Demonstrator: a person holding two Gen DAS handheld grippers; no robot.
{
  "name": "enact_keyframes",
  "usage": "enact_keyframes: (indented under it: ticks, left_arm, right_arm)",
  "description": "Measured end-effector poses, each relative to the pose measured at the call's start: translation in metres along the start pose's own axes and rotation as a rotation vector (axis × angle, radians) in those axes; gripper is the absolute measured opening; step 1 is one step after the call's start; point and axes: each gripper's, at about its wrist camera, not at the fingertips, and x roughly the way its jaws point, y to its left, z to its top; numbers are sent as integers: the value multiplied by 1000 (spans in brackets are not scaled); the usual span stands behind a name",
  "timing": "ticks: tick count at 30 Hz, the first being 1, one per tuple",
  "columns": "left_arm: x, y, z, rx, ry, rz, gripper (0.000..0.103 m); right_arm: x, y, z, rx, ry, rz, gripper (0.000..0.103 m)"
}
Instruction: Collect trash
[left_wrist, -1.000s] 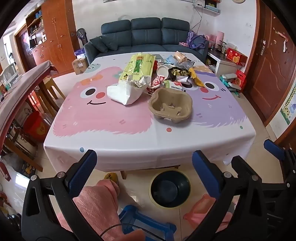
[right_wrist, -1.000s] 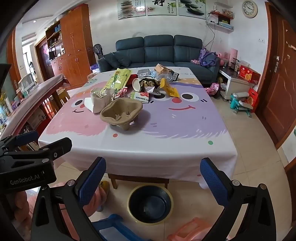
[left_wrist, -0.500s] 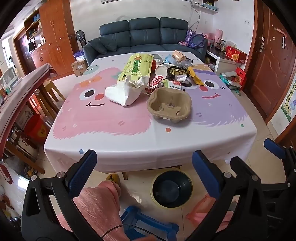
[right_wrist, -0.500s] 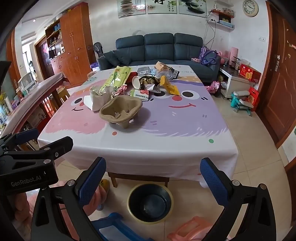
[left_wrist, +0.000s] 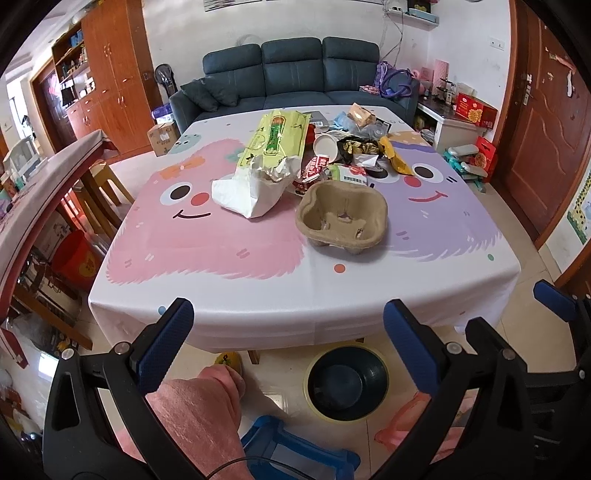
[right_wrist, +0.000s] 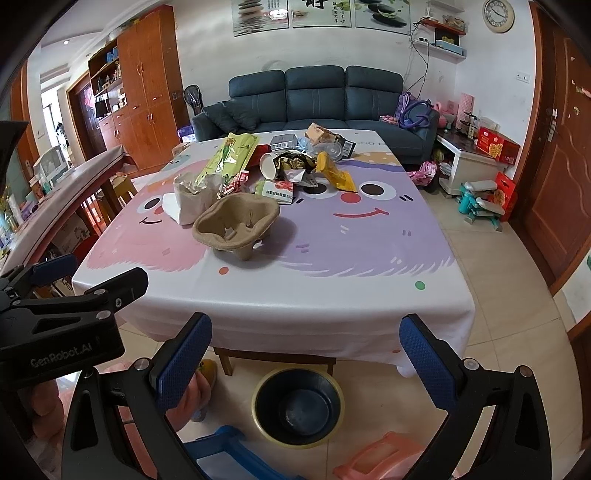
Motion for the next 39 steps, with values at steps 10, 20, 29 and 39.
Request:
enact_keyframes:
  ticks: [10,20,29,39]
  left_arm:
    - [10,3,5,-71,28,-7,102]
    - [11,6,4,-91,43,3,102]
    - [12,4,4,-83,55,6,102]
    - [11,0,1,-68,53,8,102]
  right_arm:
    - [4,0,7,-5,13,-10,103]
    - [4,-2,9,1,7,-20,103]
    - [1,-4,13,-1,0,-24,103]
    - [2,2,11,-22,5,-27,103]
